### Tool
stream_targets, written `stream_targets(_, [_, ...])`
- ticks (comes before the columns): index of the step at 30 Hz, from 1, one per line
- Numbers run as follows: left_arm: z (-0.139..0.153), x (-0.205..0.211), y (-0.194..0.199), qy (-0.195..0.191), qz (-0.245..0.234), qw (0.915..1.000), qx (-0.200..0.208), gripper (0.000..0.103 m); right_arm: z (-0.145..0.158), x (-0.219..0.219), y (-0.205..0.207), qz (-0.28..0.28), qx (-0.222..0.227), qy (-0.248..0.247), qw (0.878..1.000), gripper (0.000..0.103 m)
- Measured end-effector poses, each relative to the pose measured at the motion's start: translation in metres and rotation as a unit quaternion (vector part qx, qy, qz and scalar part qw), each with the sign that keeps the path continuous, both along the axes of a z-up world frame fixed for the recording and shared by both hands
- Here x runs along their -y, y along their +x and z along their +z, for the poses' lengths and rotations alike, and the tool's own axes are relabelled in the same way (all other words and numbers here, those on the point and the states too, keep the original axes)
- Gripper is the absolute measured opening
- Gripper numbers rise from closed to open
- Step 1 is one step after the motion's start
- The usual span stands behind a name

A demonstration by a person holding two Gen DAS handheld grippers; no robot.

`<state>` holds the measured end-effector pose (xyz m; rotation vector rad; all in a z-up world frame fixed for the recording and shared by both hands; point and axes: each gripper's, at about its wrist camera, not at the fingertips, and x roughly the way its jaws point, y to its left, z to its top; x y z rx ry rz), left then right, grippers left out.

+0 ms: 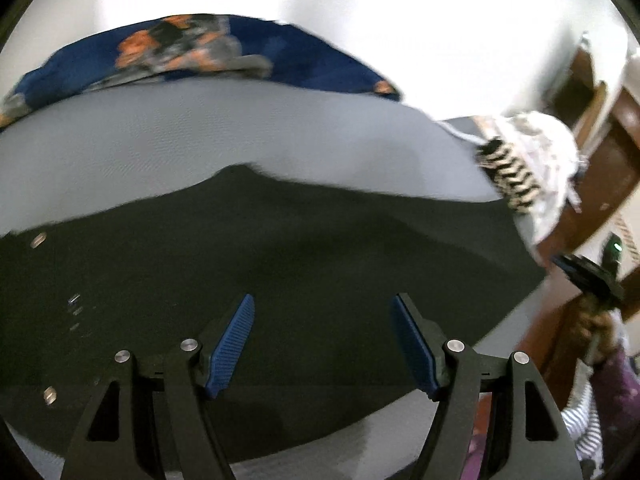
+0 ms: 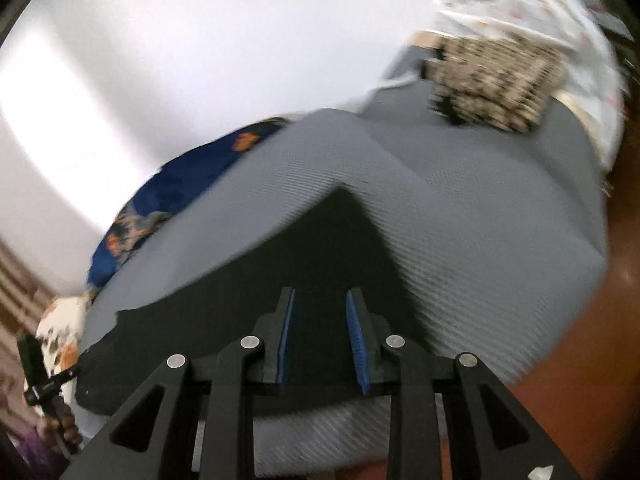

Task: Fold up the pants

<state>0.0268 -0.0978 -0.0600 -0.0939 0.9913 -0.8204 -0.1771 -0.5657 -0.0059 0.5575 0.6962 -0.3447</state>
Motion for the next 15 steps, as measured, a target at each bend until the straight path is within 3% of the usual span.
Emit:
stream_targets(3, [0.014,0.026,0.001,-0.014,-0.029,0.9993,0.019,0.071,0.002,-0.018,0.043,0.067,-0.001,-0.002,0.998,0.028])
stream_targets(8, [0.01,0.058,0.002,0.005,-0.059,0.9975,0.04,0.071,-0.019,-0.063,0.097,0.163,-0.02,-0.014,0.986,0.028])
stream_targets(15, [-0.012,0.064,0.006,0.002,-0.067,0.9976,0.017,0.071,-0.044,-0.09,0.156,0.223,-0.076,-0.072,0.969,0.028])
